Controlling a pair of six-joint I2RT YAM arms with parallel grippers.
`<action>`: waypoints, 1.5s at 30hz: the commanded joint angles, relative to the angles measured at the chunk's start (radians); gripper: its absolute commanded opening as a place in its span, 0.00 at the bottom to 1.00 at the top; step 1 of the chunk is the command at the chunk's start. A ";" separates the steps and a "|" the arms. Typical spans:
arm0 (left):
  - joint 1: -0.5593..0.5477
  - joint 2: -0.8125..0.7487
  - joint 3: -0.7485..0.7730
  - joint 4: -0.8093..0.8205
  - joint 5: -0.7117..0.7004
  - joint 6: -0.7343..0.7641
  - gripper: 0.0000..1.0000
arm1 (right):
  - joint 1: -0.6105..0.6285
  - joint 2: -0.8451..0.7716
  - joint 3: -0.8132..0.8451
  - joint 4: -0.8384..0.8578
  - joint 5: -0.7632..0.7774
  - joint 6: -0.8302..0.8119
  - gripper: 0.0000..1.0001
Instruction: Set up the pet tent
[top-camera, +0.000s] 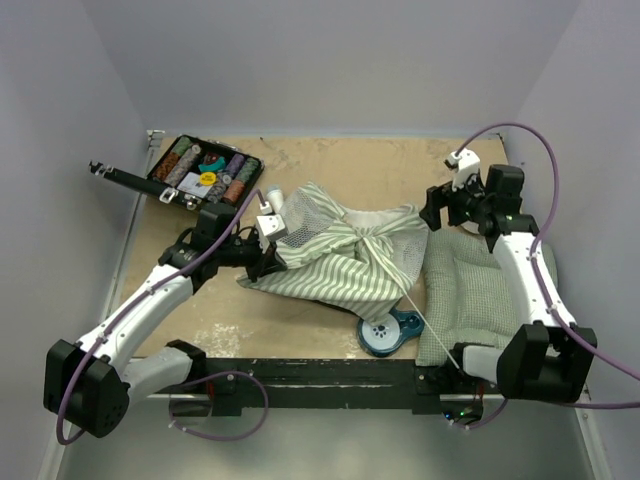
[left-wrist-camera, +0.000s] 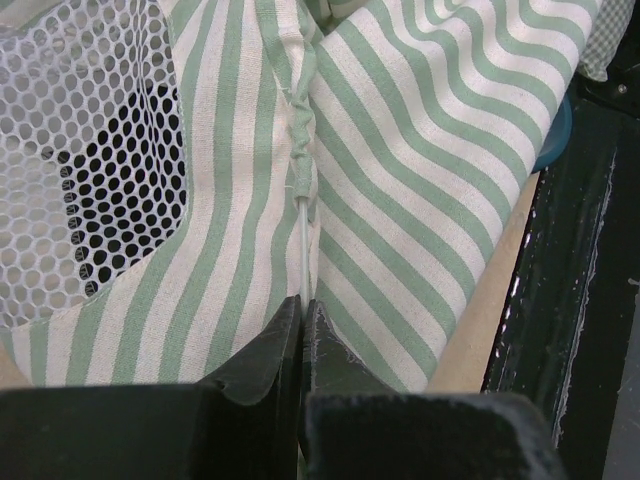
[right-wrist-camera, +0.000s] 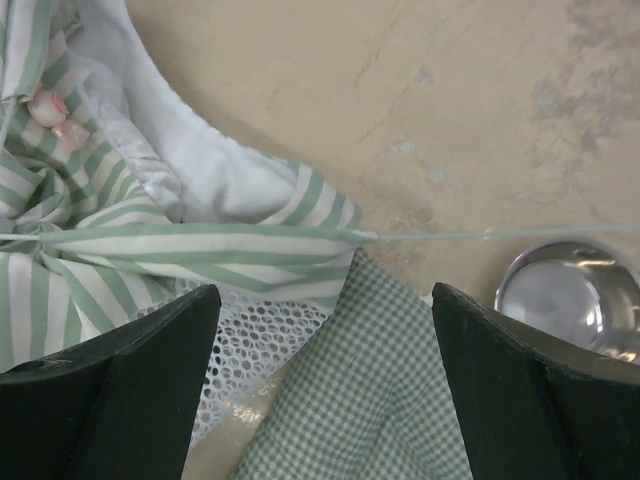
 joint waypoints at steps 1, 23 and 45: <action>-0.002 -0.023 -0.003 0.048 0.013 0.021 0.00 | -0.101 0.072 -0.027 0.097 -0.181 0.088 0.90; -0.002 0.034 0.017 0.068 0.032 0.019 0.00 | -0.189 0.501 -0.093 0.304 -0.589 0.196 0.51; 0.000 0.008 0.099 0.215 -0.027 -0.028 0.33 | -0.239 0.111 0.244 0.781 -0.715 0.748 0.00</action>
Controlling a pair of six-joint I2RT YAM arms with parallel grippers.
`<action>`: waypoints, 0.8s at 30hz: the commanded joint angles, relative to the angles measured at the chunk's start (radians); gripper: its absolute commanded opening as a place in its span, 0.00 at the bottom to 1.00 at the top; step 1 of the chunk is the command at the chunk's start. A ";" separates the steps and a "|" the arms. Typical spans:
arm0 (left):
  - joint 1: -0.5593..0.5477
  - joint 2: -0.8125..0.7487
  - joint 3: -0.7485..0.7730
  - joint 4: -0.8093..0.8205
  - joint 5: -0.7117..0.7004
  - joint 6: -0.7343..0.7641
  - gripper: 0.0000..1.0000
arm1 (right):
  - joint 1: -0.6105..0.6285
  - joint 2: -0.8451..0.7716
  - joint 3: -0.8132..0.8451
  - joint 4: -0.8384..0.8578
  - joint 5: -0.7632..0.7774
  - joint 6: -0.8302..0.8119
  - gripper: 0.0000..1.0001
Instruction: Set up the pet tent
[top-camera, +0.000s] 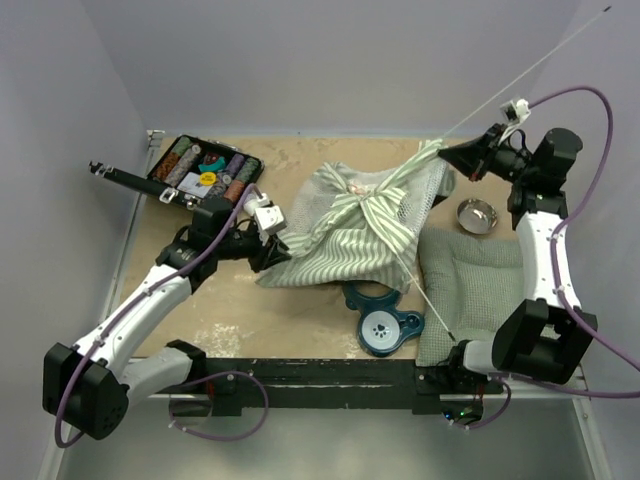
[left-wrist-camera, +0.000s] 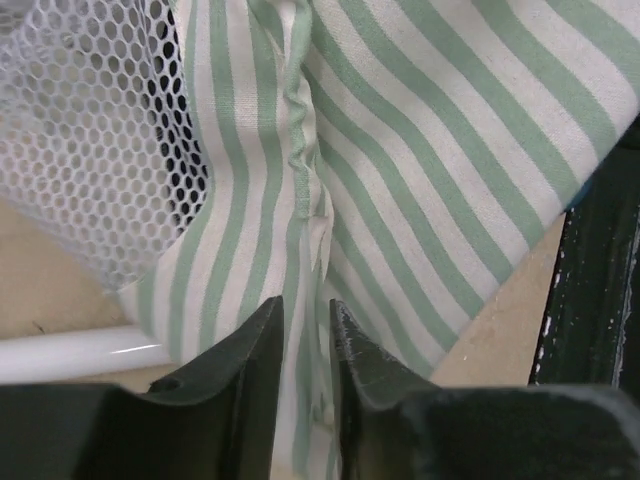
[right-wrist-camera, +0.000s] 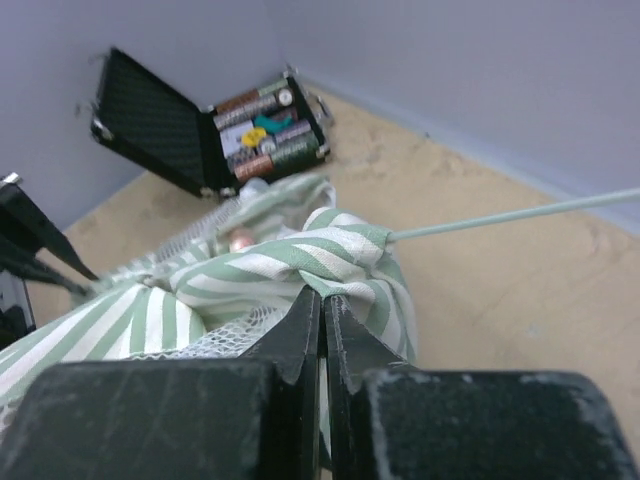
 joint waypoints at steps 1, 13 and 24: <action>0.000 0.049 0.126 0.141 -0.018 -0.050 0.48 | -0.008 -0.011 0.132 0.344 -0.007 0.279 0.00; 0.012 0.076 0.370 0.128 -0.051 -0.044 0.92 | 0.032 0.115 0.611 0.216 0.071 0.006 0.00; 0.044 0.047 0.393 0.166 -0.021 -0.097 0.91 | 0.156 0.161 0.846 0.034 0.148 -0.329 0.00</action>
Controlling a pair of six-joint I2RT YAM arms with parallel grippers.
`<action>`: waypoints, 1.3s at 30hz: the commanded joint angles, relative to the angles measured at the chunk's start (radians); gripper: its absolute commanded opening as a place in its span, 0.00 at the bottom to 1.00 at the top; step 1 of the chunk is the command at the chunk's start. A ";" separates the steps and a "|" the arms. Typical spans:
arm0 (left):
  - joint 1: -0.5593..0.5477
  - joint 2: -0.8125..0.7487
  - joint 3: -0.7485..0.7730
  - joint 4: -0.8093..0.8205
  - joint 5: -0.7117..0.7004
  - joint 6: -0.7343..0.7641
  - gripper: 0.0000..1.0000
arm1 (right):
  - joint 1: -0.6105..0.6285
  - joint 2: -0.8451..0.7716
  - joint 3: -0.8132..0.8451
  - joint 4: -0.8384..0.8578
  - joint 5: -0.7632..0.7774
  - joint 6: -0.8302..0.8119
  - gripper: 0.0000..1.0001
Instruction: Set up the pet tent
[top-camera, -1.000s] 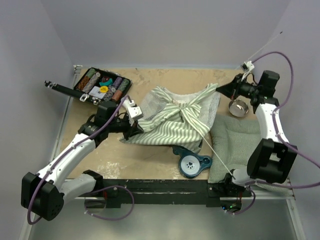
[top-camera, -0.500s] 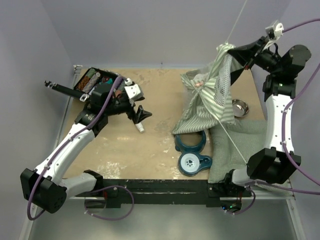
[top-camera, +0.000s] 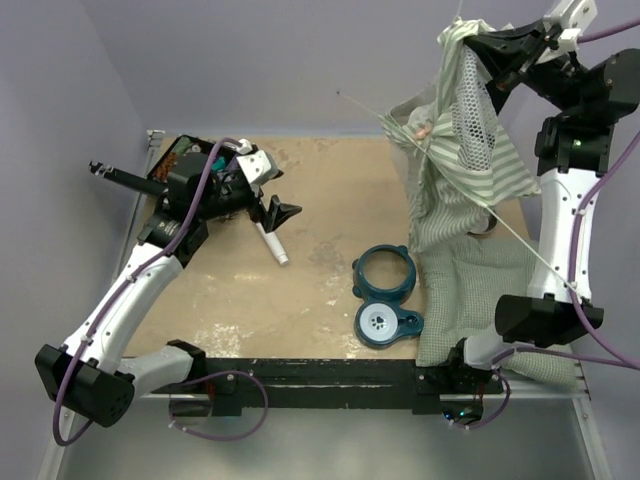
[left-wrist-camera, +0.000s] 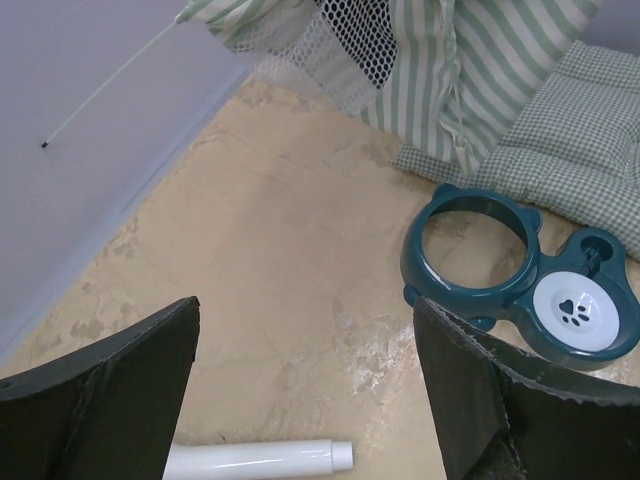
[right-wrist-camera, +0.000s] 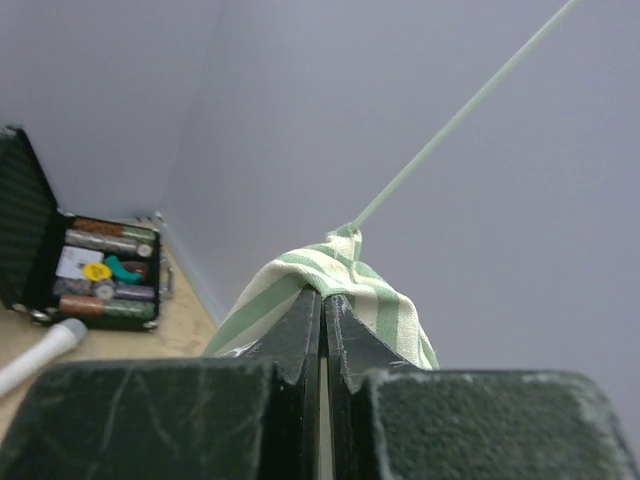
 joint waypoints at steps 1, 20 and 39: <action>0.022 -0.042 0.024 0.070 0.031 -0.052 0.91 | 0.116 -0.056 0.015 -0.187 0.113 -0.371 0.00; 0.145 -0.099 0.296 0.360 0.031 -0.593 0.89 | 0.521 -0.406 -0.529 -0.494 0.352 -0.834 0.00; 0.145 -0.011 0.611 0.509 0.006 -0.824 0.89 | 0.645 -0.556 -0.717 -0.546 0.371 -0.779 0.00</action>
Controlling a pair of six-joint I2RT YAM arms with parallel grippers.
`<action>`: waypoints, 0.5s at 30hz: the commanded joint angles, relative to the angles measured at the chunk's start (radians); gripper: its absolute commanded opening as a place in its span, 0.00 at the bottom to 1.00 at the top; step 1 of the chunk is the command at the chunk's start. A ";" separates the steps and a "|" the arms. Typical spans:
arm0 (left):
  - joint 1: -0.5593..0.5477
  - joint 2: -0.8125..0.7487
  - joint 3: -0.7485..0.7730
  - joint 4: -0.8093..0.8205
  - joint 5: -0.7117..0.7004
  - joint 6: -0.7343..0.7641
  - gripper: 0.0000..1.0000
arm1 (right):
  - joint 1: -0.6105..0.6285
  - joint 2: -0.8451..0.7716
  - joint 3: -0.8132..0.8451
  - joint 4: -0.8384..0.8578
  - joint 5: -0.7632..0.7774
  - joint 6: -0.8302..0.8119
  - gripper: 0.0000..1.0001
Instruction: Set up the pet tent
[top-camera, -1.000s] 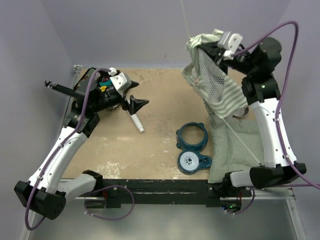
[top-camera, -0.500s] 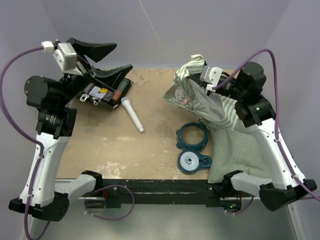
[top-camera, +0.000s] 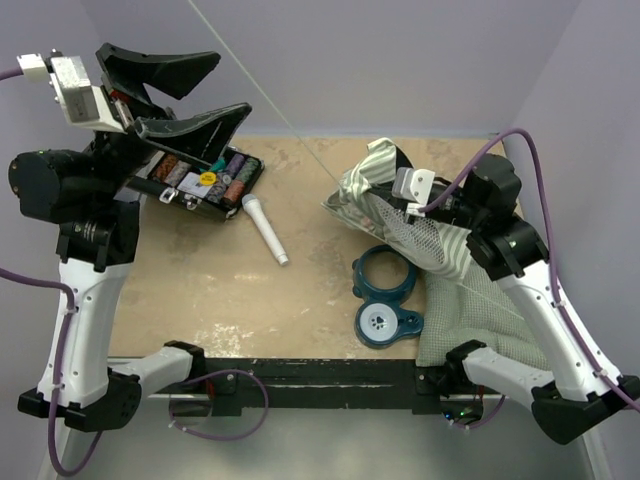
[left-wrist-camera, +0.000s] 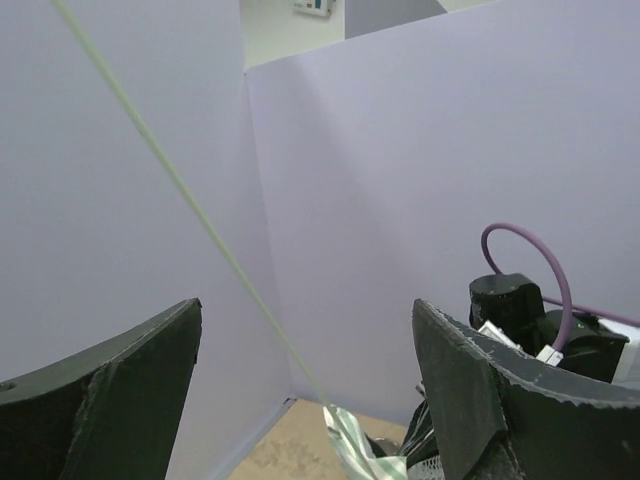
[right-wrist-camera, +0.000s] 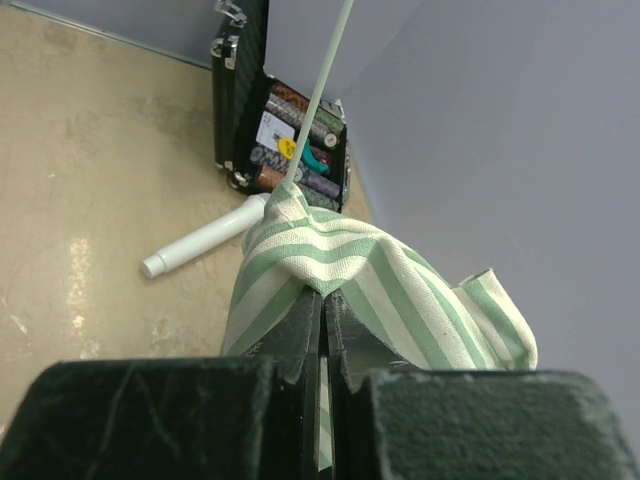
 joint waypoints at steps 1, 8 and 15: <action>0.004 -0.004 0.070 0.034 -0.044 -0.075 0.88 | 0.016 -0.046 -0.021 0.006 0.010 0.026 0.00; 0.005 -0.010 0.101 0.021 -0.127 -0.133 0.85 | 0.025 -0.091 -0.068 -0.015 -0.002 0.025 0.00; 0.005 0.034 0.212 0.035 -0.133 -0.202 0.80 | 0.033 -0.115 -0.107 -0.049 -0.004 0.008 0.00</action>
